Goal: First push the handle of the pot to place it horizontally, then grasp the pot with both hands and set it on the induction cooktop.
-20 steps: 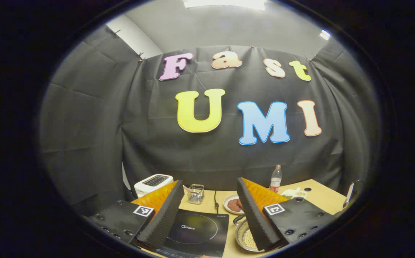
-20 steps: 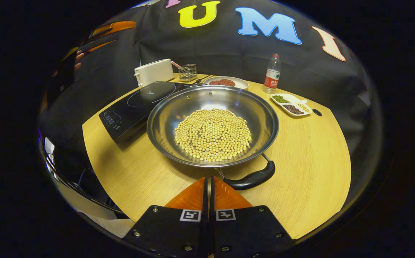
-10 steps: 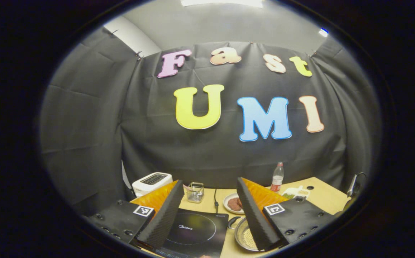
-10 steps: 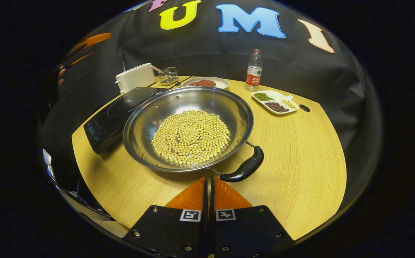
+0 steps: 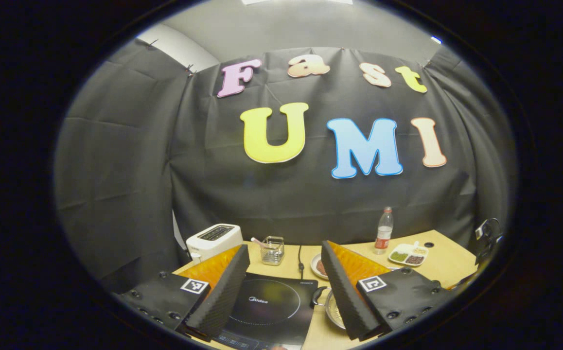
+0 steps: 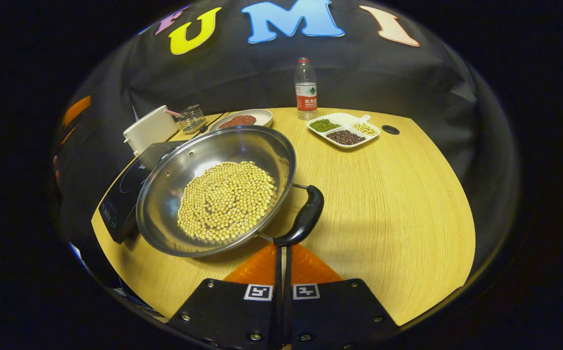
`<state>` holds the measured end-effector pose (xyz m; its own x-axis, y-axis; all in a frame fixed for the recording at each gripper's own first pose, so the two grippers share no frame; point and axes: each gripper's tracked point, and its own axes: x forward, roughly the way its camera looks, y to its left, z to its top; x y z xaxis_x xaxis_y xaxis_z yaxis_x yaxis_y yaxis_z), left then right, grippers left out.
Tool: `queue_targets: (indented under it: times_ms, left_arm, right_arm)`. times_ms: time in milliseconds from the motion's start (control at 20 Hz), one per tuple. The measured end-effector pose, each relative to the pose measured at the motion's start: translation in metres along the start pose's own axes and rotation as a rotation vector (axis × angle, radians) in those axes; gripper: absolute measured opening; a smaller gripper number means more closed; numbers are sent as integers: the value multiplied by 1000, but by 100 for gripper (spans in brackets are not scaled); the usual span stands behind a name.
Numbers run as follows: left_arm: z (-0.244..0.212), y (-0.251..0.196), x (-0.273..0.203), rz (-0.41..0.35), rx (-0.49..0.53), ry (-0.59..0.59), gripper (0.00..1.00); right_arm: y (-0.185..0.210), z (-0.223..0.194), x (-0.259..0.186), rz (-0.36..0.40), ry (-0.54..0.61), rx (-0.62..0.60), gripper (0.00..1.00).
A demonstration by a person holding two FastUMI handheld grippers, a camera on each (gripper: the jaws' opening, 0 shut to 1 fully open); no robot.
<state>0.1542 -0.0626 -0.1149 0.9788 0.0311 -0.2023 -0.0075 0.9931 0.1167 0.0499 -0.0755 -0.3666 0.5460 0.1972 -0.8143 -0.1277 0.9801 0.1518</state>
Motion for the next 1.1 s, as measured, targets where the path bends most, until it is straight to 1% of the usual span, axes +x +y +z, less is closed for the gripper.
queue_targets:
  times_ms: [50, 100, 150, 200, 250, 350, 450, 500, 550, 600, 700, 750, 800, 850, 950, 1050, 1100]
  left_arm:
    - [-1, 2, -2, 5, 2, 6, 96]
    - [-4, 4, -2, 9, 5, 13, 99]
    - [-7, 5, -2, 13, 7, 20, 96]
    - [-11, 6, -3, 16, 8, 27, 96]
    - [-15, 8, -2, 19, 7, 35, 96]
    - [-22, 10, -1, 20, 1, 48, 96]
    - [-33, 9, 0, 14, -9, 65, 99]
    - [-38, 9, 2, 11, -10, 77, 96]
    - [-45, 8, 6, 6, -9, 87, 99]
    - [-49, 8, 9, -2, -10, 95, 96]
    - [-58, 4, 16, -27, -20, 116, 96]
    - [-63, 2, 20, -41, -26, 124, 94]
    - [-66, -2, 25, -56, -32, 132, 99]
    - [-72, -5, 28, -70, -36, 141, 99]
    - [-84, -13, 36, -103, -35, 169, 96]
    - [-98, -22, 43, -135, -28, 208, 94]
    - [-104, -27, 47, -152, -25, 228, 96]
  right_arm:
    - [0, 3, 3, -3, -5, 4, 1]
    - [-1, 8, 6, -8, -9, 8, 1]
    - [-3, 12, 9, -13, -14, 14, 2]
    - [-4, 14, 12, -17, -17, 21, 5]
    - [-6, 19, 15, -23, -21, 32, 5]
    - [-9, 26, 20, -38, -34, 59, 6]
    - [-13, 32, 22, -56, -47, 83, 6]
    - [-14, 33, 20, -64, -53, 89, 6]
    - [-14, 35, 17, -72, -68, 86, 6]
    - [-17, 39, 11, -95, -92, 74, 6]
    - [-24, 52, -4, -133, -161, 61, 6]
    - [-25, 60, -13, -140, -195, 71, 7]
    - [-26, 66, -21, -148, -229, 84, 30]
    - [-28, 74, -27, -160, -264, 96, 53]
    - [-35, 87, -37, -195, -325, 117, 100]
    - [-35, 91, -43, -207, -357, 137, 100]
    - [-35, 92, -43, -210, -360, 144, 100]
